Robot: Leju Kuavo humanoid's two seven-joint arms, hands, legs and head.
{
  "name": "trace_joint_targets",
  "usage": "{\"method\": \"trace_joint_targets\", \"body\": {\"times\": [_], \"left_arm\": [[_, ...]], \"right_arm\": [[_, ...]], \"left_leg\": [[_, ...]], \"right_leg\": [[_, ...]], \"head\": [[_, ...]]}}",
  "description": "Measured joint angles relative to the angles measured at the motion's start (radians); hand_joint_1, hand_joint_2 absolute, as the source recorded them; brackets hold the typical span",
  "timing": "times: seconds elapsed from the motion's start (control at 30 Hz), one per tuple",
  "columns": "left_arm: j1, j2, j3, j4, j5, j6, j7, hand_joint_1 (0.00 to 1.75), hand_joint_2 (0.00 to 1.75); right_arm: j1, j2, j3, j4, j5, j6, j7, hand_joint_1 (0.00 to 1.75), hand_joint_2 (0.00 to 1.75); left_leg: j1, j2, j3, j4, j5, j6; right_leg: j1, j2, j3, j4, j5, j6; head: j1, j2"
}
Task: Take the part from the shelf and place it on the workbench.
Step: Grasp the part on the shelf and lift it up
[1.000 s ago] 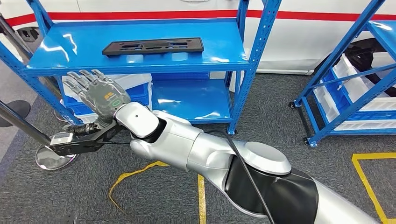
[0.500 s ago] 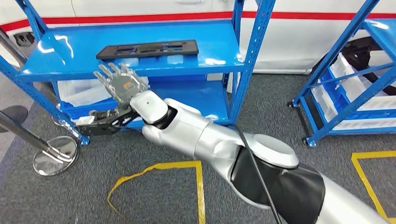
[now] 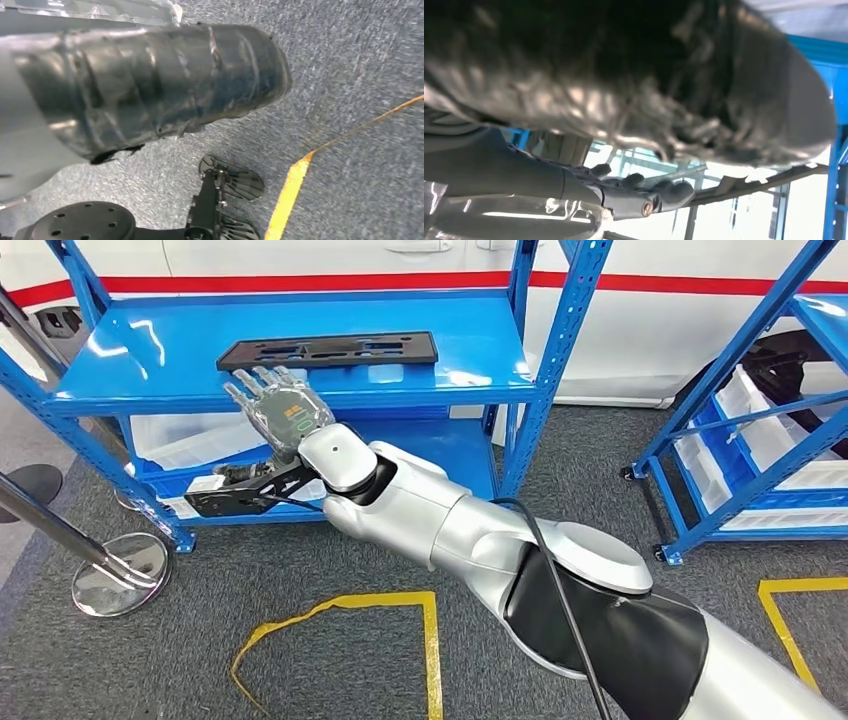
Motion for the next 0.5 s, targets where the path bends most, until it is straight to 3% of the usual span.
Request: {"method": "trace_joint_targets", "body": {"times": [0.1, 0.17, 0.27, 0.3, 0.33, 0.37, 0.43, 0.5], "left_arm": [[0.001, 0.000, 0.000, 0.000, 0.000, 0.001, 0.001, 0.00, 0.00], [0.000, 0.000, 0.000, 0.000, 0.000, 0.005, 0.002, 0.00, 0.00], [-0.001, 0.001, -0.001, 0.000, 0.000, 0.009, 0.002, 0.00, 0.00], [0.000, 0.001, -0.001, 0.000, 0.000, 0.009, 0.003, 0.00, 0.00], [0.001, 0.001, -0.001, 0.000, 0.000, 0.009, 0.003, 0.00, 0.00], [0.001, 0.001, -0.001, 0.000, 0.000, 0.009, 0.003, 0.00, 0.00], [0.000, 0.001, -0.001, 0.000, 0.000, 0.009, 0.004, 0.00, 0.00], [-0.001, 0.001, -0.001, 0.000, -0.001, 0.009, 0.004, 0.00, 0.00]], "right_arm": [[-0.002, -0.004, -0.001, 0.001, 0.002, 0.000, 0.000, 0.00, 0.00], [-0.004, -0.006, -0.002, 0.001, 0.004, -0.001, 0.000, 0.00, 0.00], [-0.002, -0.007, -0.003, 0.001, 0.005, 0.000, 0.000, 0.00, 0.00], [0.000, -0.007, -0.003, 0.001, 0.005, 0.000, 0.000, 0.00, 0.00], [0.001, -0.008, -0.003, 0.001, 0.005, 0.000, 0.000, 0.00, 0.00], [0.001, -0.008, -0.003, 0.001, 0.005, 0.000, 0.000, 0.00, 0.00], [0.000, -0.008, -0.004, 0.001, 0.006, 0.000, 0.000, 0.00, 0.00], [-0.002, -0.009, -0.004, 0.001, 0.006, 0.000, 0.000, 0.00, 0.00]], "left_leg": [[0.002, 0.001, 0.000, -0.003, -0.003, -0.015], [0.002, 0.003, -0.016, 0.038, -0.031, -0.024], [0.003, 0.004, -0.111, 0.220, -0.099, -0.033], [0.003, 0.004, -0.137, 0.260, -0.102, -0.034], [0.003, 0.004, -0.147, 0.263, -0.084, -0.035], [0.003, 0.004, -0.137, 0.226, -0.048, -0.035], [0.002, 0.005, -0.085, 0.098, 0.030, -0.030], [-0.004, 0.005, -0.046, 0.013, 0.053, -0.021]], "right_leg": [[0.000, 0.002, 0.010, -0.016, -0.005, -0.010], [-0.006, 0.001, 0.022, -0.028, -0.004, -0.019], [-0.005, 0.001, 0.033, -0.033, -0.009, -0.028], [-0.005, 0.002, 0.036, -0.032, -0.013, -0.030], [-0.004, 0.002, 0.040, -0.031, -0.016, -0.030], [-0.004, 0.004, 0.045, -0.030, -0.021, -0.029], [-0.003, 0.005, 0.055, -0.028, -0.031, -0.025], [0.000, 0.007, 0.056, -0.025, -0.037, -0.018]], "head": [[0.000, 0.000], [-0.003, 0.000], [-0.007, 0.000], [-0.006, 0.000], [-0.006, 0.000], [-0.006, 0.000], [-0.006, 0.000], [-0.007, 0.000]]}}
